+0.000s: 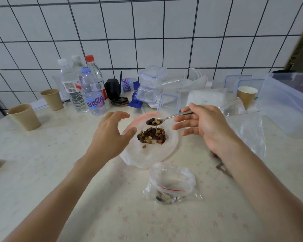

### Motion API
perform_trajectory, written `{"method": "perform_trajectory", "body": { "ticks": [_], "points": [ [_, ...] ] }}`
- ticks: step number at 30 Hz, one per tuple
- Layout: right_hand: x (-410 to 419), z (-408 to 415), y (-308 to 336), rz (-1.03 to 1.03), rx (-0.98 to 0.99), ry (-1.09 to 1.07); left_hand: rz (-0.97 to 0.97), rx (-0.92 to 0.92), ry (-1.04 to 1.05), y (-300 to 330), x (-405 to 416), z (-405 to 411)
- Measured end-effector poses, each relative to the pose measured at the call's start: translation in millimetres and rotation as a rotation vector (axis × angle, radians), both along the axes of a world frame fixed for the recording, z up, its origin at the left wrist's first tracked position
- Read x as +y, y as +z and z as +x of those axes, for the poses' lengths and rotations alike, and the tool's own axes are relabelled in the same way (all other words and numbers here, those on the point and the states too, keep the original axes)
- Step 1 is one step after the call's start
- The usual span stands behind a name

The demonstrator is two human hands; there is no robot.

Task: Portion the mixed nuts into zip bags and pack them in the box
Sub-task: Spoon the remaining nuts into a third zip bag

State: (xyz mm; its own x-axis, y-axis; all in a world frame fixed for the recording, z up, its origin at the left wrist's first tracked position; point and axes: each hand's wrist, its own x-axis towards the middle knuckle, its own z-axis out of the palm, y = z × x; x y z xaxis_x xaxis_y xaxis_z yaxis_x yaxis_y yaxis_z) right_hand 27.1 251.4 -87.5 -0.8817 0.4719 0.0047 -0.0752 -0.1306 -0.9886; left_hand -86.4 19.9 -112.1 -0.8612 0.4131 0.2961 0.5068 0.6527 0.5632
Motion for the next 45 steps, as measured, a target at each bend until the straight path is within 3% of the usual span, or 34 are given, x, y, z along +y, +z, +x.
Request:
{"method": "perform_trajectory", "body": {
  "ticks": [5, 10, 14, 18, 24, 32, 45],
  "points": [
    [22, 23, 31, 0.116, -0.031, 0.148, -0.008, 0.143, -0.056, 10, -6, 37],
    [36, 40, 44, 0.259, -0.103, 0.303, -0.123, -0.184, -0.176, 5, 0, 66],
    [36, 44, 43, 0.353, -0.168, 0.438, -0.225, -0.305, -0.274, -9, 6, 77],
    [29, 45, 43, 0.485, -0.203, 0.582, -0.121, -0.332, -0.297, -15, 3, 81],
    [14, 52, 51, 0.701, -0.238, 0.773, 0.118, -0.206, -0.287, -27, -14, 94],
    [9, 58, 62, 0.827, -0.140, 0.755, 0.181, -0.148, -0.208, -39, -32, 97],
    [15, 23, 23, 0.382, -0.067, 0.302, 0.078, -0.081, -0.158, -21, -17, 67]
  ]
}}
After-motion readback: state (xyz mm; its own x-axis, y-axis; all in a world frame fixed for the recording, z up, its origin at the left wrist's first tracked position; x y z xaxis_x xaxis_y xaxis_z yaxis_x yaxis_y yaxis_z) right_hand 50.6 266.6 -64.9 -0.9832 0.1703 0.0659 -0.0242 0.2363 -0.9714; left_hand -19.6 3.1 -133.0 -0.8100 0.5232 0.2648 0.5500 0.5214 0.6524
